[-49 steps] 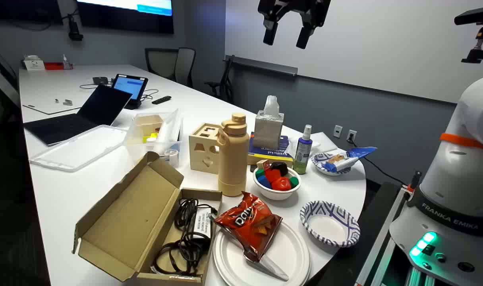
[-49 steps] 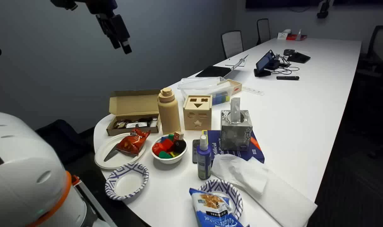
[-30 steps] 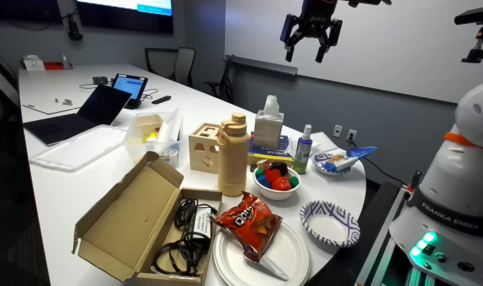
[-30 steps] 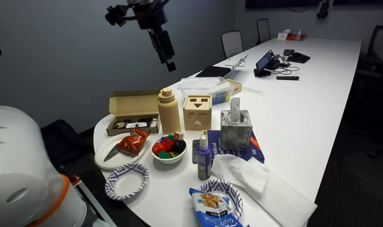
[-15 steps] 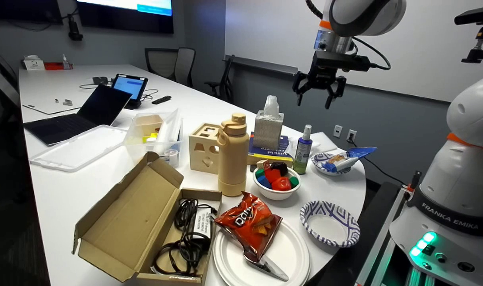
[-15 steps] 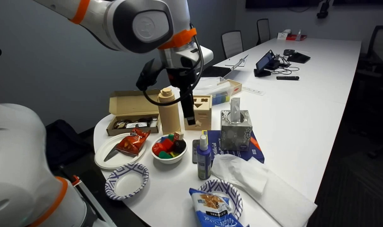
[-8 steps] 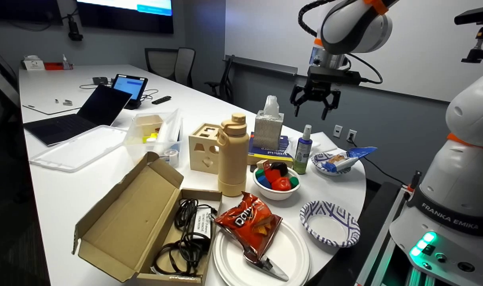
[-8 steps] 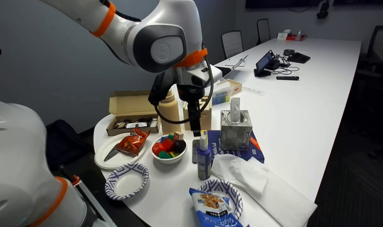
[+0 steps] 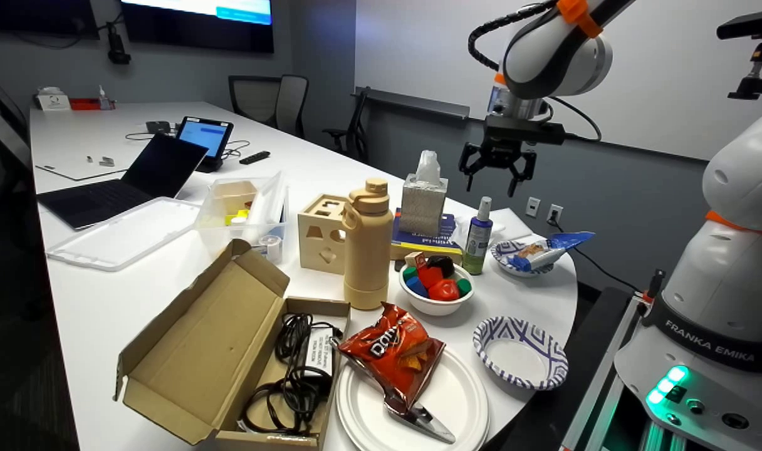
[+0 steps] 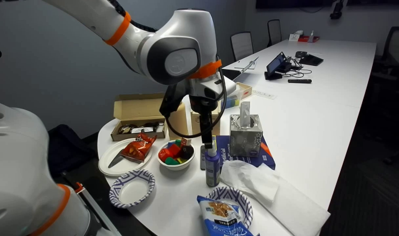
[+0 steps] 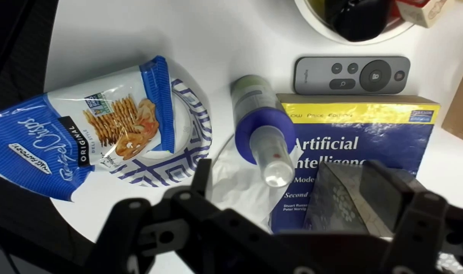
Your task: Move the blue bottle to the left
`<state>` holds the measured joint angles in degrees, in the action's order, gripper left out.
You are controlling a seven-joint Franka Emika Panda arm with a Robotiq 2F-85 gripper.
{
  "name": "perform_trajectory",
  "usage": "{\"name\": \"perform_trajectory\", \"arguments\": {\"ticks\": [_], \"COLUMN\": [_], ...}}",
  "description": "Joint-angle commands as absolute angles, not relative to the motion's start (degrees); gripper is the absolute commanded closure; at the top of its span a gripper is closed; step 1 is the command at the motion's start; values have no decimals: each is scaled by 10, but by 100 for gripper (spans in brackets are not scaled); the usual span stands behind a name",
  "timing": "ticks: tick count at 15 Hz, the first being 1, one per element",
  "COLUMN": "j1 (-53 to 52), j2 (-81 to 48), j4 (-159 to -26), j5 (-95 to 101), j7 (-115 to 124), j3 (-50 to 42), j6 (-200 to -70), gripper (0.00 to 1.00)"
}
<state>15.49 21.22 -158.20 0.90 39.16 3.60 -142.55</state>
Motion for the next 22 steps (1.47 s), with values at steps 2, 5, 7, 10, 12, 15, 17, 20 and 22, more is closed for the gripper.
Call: {"name": "perform_trajectory", "arguments": {"ticks": [2, 5, 7, 10, 12, 15, 17, 20, 22], "j1": [155, 157, 157, 157, 155, 156, 155, 155, 155], "j2": [196, 191, 186, 178, 173, 167, 164, 161, 159], "j4": [-1581, -1581, -1580, -1575, -1571, -1565, -1563, -1562, -1562], "j5": [24, 30, 33, 34, 31, 36, 36, 39, 42], "j7": [409, 412, 414, 416, 415, 418, 419, 422, 424], "j3": [30, 28, 27, 24, 21, 21, 21, 20, 19], "j6": [-1444, -1448, -1452, -1455, -1459, -1460, -1460, -1460, -1461], "gripper": [0, 0, 0, 0, 0, 0, 0, 27, 38]}}
